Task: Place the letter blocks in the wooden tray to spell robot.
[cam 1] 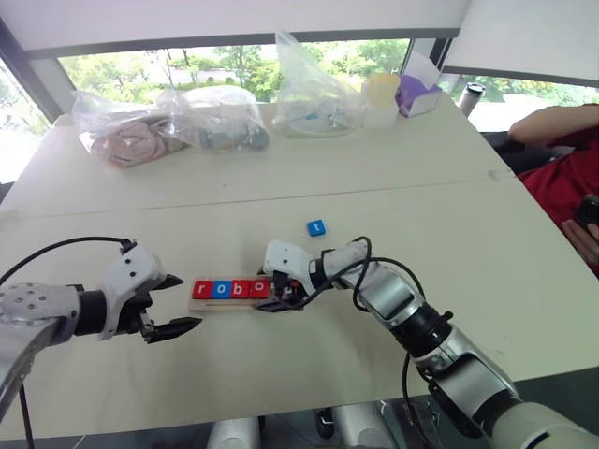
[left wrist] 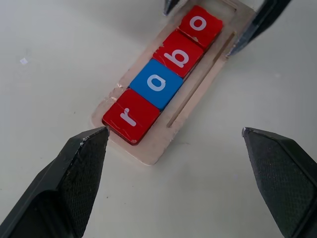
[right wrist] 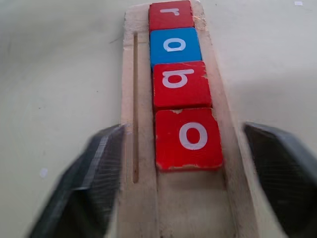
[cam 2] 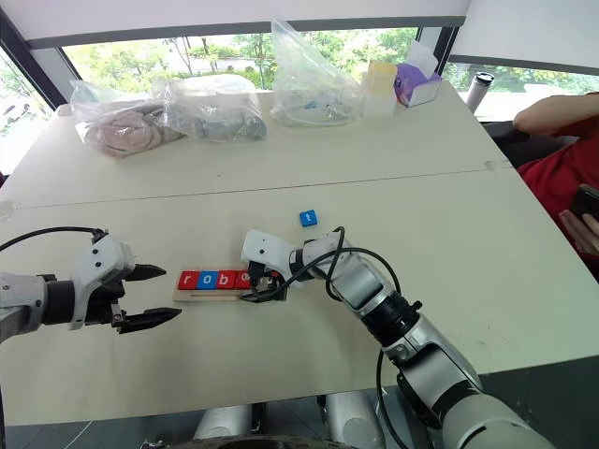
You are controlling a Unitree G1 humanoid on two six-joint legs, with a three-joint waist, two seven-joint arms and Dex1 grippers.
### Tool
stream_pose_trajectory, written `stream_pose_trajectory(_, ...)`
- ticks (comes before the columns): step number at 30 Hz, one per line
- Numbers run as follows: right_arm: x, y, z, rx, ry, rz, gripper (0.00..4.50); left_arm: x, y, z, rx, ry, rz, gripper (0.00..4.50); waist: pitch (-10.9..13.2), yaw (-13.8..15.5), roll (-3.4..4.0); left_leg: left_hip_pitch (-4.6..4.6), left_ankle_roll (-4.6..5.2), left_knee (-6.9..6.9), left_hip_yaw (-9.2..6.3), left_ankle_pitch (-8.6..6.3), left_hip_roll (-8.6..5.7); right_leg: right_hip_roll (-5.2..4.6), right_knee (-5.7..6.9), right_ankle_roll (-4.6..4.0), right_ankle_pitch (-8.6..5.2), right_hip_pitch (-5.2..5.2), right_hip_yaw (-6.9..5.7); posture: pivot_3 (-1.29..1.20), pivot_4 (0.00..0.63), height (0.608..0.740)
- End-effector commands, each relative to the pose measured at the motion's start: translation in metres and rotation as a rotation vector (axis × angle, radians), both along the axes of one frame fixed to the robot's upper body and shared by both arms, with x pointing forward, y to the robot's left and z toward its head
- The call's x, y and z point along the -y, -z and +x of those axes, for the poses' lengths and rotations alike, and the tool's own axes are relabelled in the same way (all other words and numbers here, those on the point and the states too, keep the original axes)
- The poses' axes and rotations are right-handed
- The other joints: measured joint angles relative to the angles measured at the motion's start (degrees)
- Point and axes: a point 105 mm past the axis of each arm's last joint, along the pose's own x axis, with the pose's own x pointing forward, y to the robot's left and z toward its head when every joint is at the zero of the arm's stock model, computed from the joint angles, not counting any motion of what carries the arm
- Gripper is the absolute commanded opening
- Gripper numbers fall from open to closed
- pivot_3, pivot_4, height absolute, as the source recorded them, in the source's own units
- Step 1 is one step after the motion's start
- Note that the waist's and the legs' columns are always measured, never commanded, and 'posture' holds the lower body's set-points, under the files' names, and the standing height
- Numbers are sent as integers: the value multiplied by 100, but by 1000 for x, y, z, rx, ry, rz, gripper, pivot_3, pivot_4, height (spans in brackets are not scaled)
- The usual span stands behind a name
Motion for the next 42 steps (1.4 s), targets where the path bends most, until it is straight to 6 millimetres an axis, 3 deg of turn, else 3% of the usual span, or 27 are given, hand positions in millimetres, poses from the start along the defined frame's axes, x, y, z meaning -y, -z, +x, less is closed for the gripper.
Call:
stream_pose_trajectory(1, -5, -28, 9, 35, 27, 89, 4487, 0, -6, 4, 40, 9, 10, 4500, 0, 0, 0, -1, 0, 0, 0, 0, 0, 0, -1, 0, 0, 0, 0, 0, 150, 740)
stream_pose_trajectory(5, 1, -65, 29, 62, 119, 200, 4487, -1, -6, 6, 42, 7, 12, 4500, 1, -5, 1, -2, 0, 0, 0, 0, 0, 0, 0, 0, 1, -2, 0, 0, 150, 740)
stream_pose_trajectory(8, 22, -81, 52, 121, 259, 247, 4487, 0, -7, 6, 52, 13, 10, 4500, 0, 6, 1, -1, 0, -1, -1, 0, 0, 0, -1, 0, 1, -2, 0, 0, 150, 740)
stream_pose_trajectory(12, 58, -73, 83, 205, 490, 186, 4487, 5, -17, 20, 137, -7, -35, 4500, 0, 14, -1, -8, 0, -2, -2, 0, -3, -5, -7, 0, 0, -1, -3, 0, 150, 740)
stream_pose_trajectory(16, 86, -53, 102, 86, 824, 181, 4487, 17, -38, 42, 271, -52, -137, 4500, -1, 1, -2, -12, 0, -1, 2, 0, -4, -5, -7, 1, 3, -4, 3, 0, 150, 740)
stream_pose_trajectory(21, 81, -42, 95, -42, 1012, 226, 4487, 25, -49, 52, 318, -90, -195, 4500, -1, -45, -2, -9, 0, -9, -7, 0, 2, 4, 1, -2, 27, -7, 7, 0, 150, 740)
stream_pose_trajectory(28, 62, -12, 72, -87, 1004, 144, 4487, 32, -54, 50, 288, -49, -222, 4500, -2, -78, -4, -11, 0, -6, -8, 0, -2, 1, -2, 19, 13, -5, -1, 0, 150, 740)
stream_pose_trajectory(31, 61, -8, 70, -71, 1003, 133, 3654, 32, -54, 52, 286, -47, -216, 4500, -3, -101, -5, -6, 0, -6, -9, 0, -2, 1, -2, 18, 11, -1, -2, 0, 150, 740)
stream_pose_trajectory(36, 62, -12, 74, -20, 1014, 133, 1124, 33, -50, 53, 278, -37, -207, 4500, -3, -154, -6, 0, 0, -10, -10, 0, -1, 4, -1, 17, 10, 0, -2, 0, 150, 740)
stream_pose_trajectory(39, 69, -24, 79, 56, 1045, 145, 1127, 37, -44, 52, 267, -20, -199, 4500, -3, -149, -5, 1, 0, -13, -11, 0, 0, 6, -1, 17, 10, 0, -2, 0, 150, 740)
stream_pose_trajectory(42, 100, -44, 72, 112, 1115, 166, 1127, 44, -40, 49, 254, 8, -203, 4500, -1, -121, -3, -5, 0, -11, -10, 0, -1, 4, -1, 15, 9, -3, -2, 0, 150, 740)
